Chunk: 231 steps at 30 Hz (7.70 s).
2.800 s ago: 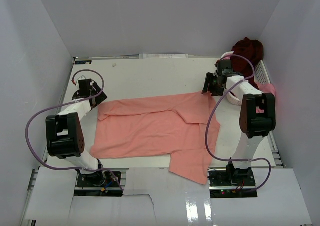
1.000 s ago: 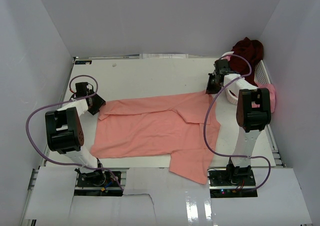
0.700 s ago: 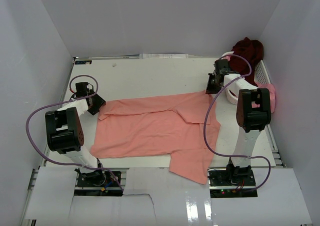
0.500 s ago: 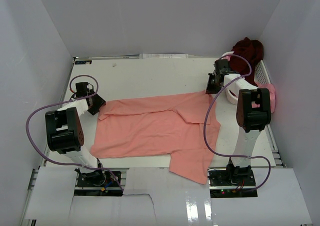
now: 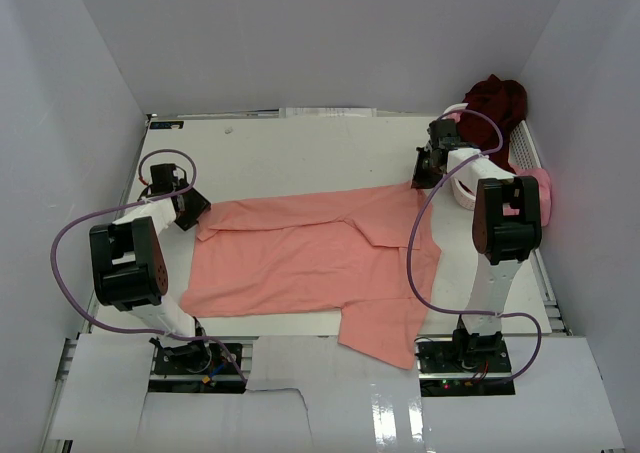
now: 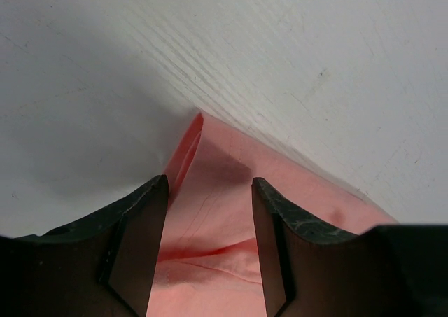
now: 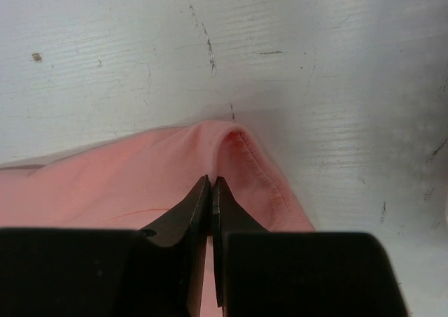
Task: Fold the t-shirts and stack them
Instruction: Fold the flattened tshirt in 1/3 of the way
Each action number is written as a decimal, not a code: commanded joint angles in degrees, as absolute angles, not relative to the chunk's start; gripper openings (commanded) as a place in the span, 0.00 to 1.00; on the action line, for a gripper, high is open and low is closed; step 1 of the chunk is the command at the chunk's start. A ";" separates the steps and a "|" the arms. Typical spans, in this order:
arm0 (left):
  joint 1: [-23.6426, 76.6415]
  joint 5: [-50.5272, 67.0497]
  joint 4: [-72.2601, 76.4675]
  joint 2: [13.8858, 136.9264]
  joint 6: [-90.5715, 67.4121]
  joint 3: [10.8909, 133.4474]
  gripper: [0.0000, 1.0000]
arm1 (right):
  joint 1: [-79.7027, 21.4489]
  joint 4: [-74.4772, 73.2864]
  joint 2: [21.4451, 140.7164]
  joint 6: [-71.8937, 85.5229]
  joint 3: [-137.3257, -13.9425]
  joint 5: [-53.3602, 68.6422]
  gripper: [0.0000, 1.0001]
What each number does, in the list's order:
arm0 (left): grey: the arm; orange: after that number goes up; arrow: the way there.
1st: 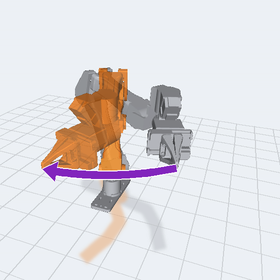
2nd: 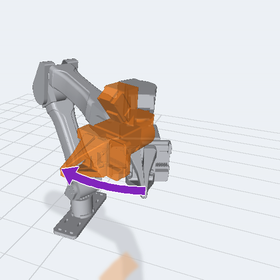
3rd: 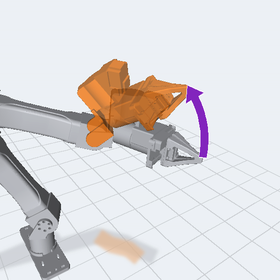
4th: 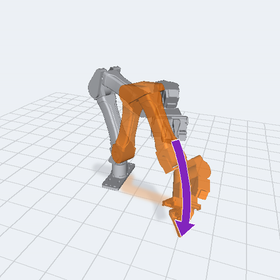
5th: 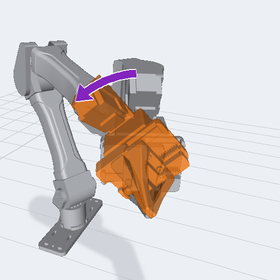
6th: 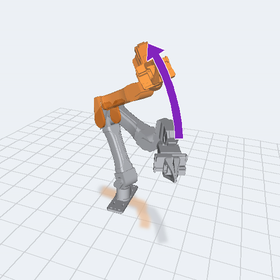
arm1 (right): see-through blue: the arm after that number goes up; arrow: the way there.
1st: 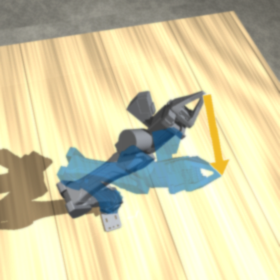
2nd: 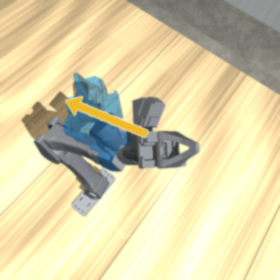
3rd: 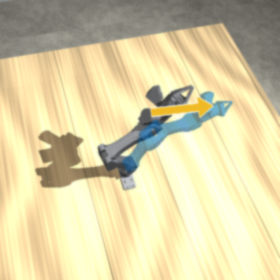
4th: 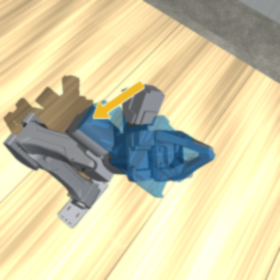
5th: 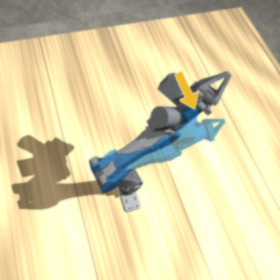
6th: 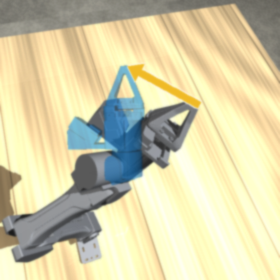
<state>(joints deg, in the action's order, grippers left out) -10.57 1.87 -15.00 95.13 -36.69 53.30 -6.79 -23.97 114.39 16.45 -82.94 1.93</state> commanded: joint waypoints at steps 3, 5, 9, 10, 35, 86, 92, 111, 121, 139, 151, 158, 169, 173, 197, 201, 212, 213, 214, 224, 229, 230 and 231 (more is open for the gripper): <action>-10.81 1.67 -15.12 91.67 -36.04 55.37 0.59 | -6.94 -23.82 114.87 16.17 -84.99 2.55 0.08; -10.81 1.93 -15.12 91.50 -36.12 55.37 0.57 | -6.94 -23.91 114.87 16.26 -85.08 2.55 0.08; -10.90 1.76 -15.12 91.76 -36.12 55.37 0.55 | -6.94 -23.99 114.87 16.17 -85.17 2.72 0.08; -10.81 1.84 -15.20 91.93 -36.04 55.37 0.54 | -6.94 -23.99 114.79 16.17 -85.25 2.72 0.08; -10.90 -4.31 -17.05 98.95 -30.23 65.21 0.06 | -6.59 -25.49 117.07 16.35 -89.03 0.35 0.08; -10.90 6.32 -14.15 107.67 -31.81 86.40 0.59 | -5.80 -26.10 122.44 16.97 -113.31 9.67 0.59; -11.69 10.63 -15.99 105.56 -35.77 80.25 0.59 | -9.40 -27.33 116.99 14.68 -105.04 14.67 0.63; -13.62 22.33 -13.89 97.03 -51.15 63.64 0.57 | -25.40 -32.26 106.62 1.84 -89.23 -4.74 0.62; -13.71 20.83 -10.02 98.70 -52.56 59.86 0.57 | -27.33 -28.48 105.11 3.96 -84.29 -6.85 0.61; -13.71 11.69 4.56 100.28 -55.90 53.44 0.55 | -25.93 -28.39 122.42 3.78 -103.27 -8.00 0.37; -13.62 10.28 6.41 97.91 -54.84 52.47 0.55 | -23.99 -27.78 131.04 7.38 -105.12 -1.32 0.22; -13.62 9.32 7.29 97.47 -54.67 50.80 0.55 | -23.99 -26.98 132.19 8.00 -103.36 -0.79 0.22; -13.71 10.28 10.98 100.02 -60.82 48.25 0.55 | -23.99 -26.72 132.28 7.91 -102.57 -1.32 0.22; -13.62 10.28 12.13 99.93 -61.52 48.60 0.56 | -23.99 -26.72 132.01 7.74 -102.39 -1.49 0.22; -13.62 8.09 17.93 106.52 -65.22 51.85 0.49 | -23.64 -26.72 131.84 6.86 -101.95 -2.46 0.21; -13.97 8.17 17.84 105.56 -64.69 51.94 0.49 | -23.55 -26.72 131.84 6.86 -101.87 -2.46 0.21; -14.59 8.70 17.93 100.81 -65.30 49.92 0.50 | -23.38 -26.81 132.01 6.68 -102.04 -2.72 0.21; -14.59 8.70 17.93 100.64 -65.39 49.83 0.50 | -23.38 -26.81 132.01 6.68 -102.04 -2.72 0.21; -14.59 8.70 17.84 100.72 -65.48 50.01 0.50 | -23.38 -26.81 132.01 6.59 -102.04 -2.64 0.21; -14.68 10.46 18.11 105.47 -66.62 52.64 0.50 | -23.20 -26.89 132.01 6.50 -102.22 -2.64 0.21; -14.59 10.11 18.11 106.00 -66.45 53.17 0.50 | -23.03 -26.98 131.92 6.50 -102.48 -2.46 0.21; -14.59 10.02 18.11 106.00 -66.36 53.26 0.50 | -23.03 -26.98 131.92 6.50 -102.57 -2.55 0.21; -14.68 10.02 18.11 106.08 -66.27 53.35 0.47 | -23.03 -26.98 131.84 6.50 -102.48 -2.64 0.21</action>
<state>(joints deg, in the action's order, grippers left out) -14.22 9.91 17.56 106.59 -66.41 51.51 -23.35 -25.89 130.65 7.07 -103.70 -2.52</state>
